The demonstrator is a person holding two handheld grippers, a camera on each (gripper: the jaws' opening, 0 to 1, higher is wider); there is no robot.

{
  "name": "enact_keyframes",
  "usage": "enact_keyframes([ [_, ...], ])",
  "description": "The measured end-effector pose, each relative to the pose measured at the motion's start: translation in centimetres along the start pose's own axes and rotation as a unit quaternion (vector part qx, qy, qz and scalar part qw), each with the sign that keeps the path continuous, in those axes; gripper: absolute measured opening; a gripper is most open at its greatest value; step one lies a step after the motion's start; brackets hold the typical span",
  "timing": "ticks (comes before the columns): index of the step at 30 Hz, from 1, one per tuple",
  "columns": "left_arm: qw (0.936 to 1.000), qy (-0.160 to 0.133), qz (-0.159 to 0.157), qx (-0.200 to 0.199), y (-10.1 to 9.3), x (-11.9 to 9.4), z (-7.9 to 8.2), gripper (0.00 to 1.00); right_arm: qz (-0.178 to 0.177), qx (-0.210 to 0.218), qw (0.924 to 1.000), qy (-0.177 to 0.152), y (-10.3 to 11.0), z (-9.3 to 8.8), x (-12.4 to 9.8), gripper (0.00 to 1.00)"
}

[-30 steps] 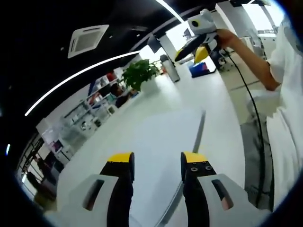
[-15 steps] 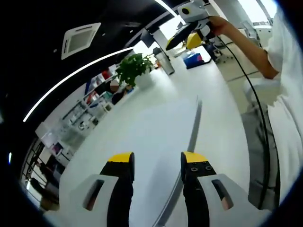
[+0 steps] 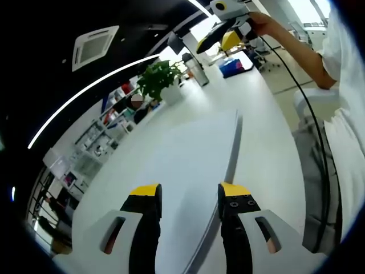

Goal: Grasp the top corner of one sheet in the document stack and pull a single sheet out from the document stack, separating that one sheet from the rest and lifting it clear until the single sheet is fully removed from the stack

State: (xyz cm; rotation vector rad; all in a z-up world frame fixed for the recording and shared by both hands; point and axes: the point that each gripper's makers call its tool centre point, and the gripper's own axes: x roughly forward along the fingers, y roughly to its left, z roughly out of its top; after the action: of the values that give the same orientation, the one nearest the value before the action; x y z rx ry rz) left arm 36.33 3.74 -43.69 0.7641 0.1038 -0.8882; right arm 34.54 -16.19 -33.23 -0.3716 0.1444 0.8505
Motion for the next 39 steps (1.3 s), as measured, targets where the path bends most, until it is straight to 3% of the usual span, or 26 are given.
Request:
enact_keyframes([
  [10,0.9999,0.004,-0.003,0.013,-0.3,0.3,-0.1,0.39,0.002,-0.001,1.0000,0.002,0.2,-0.1,0.0,0.46],
  [19,0.9997,0.010,-0.015,-0.015,-0.5,0.6,-1.0,0.38,0.003,-0.001,1.0000,0.003,0.2,-0.1,0.1,0.46],
  [30,0.9968,-0.024,-0.059,-0.048,-2.2,0.8,-0.3,0.05,0.003,0.000,1.0000,0.004,0.2,-0.2,0.1,0.46],
  [39,0.9956,-0.041,-0.066,-0.051,-2.6,0.5,0.6,0.03,-0.013,-0.010,0.9996,0.025,-0.4,-1.0,0.4,0.46],
])
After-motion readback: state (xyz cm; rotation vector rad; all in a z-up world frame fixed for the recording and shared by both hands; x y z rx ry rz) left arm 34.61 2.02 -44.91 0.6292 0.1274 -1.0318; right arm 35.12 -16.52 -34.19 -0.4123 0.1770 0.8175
